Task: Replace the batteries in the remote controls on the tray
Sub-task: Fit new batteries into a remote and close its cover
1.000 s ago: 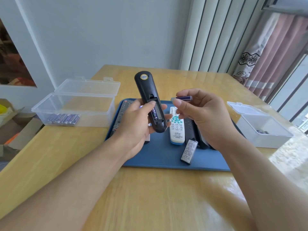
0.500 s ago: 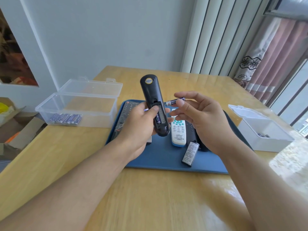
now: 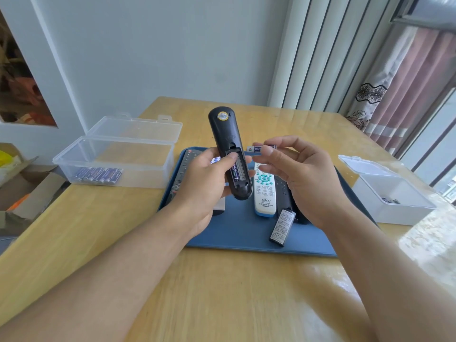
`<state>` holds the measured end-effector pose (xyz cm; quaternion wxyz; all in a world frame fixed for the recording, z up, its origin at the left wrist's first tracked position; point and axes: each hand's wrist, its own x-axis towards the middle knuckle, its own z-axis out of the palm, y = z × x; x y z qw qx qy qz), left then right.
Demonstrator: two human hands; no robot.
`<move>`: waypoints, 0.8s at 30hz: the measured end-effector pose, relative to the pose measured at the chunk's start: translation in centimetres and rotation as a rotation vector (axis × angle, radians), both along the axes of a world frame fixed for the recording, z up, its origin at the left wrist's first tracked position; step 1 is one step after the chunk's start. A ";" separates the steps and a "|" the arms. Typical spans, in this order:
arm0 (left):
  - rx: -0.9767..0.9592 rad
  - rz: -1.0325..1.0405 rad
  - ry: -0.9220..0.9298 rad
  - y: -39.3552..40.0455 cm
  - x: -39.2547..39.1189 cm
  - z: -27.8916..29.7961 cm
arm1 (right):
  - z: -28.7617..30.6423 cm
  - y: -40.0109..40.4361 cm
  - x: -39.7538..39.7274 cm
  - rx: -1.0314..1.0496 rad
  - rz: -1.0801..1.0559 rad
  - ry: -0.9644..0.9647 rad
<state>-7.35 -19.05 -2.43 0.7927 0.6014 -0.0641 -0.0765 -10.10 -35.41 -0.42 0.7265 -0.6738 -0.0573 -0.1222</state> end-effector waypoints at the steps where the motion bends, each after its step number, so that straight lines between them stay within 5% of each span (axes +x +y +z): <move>1: -0.006 0.004 0.007 0.0 0.1 0.0 | 0.0 0.0 0.1 0.034 0.014 -0.006; 8: -0.029 0.095 0.014 -0.3 0.1 0.2 | -0.7 -0.9 0.5 -0.006 -0.028 -0.013; 13: -0.072 0.215 -0.142 1.8 0.9 2.2 | -0.2 1.4 2.3 -0.107 -0.135 -0.022; 20: 0.026 0.464 -0.370 10.6 4.5 4.8 | 4.5 10.0 8.2 -0.704 0.048 -0.168; 24: -0.008 0.589 -0.314 15.2 6.0 4.1 | 4.9 15.5 11.1 -1.158 0.256 -0.215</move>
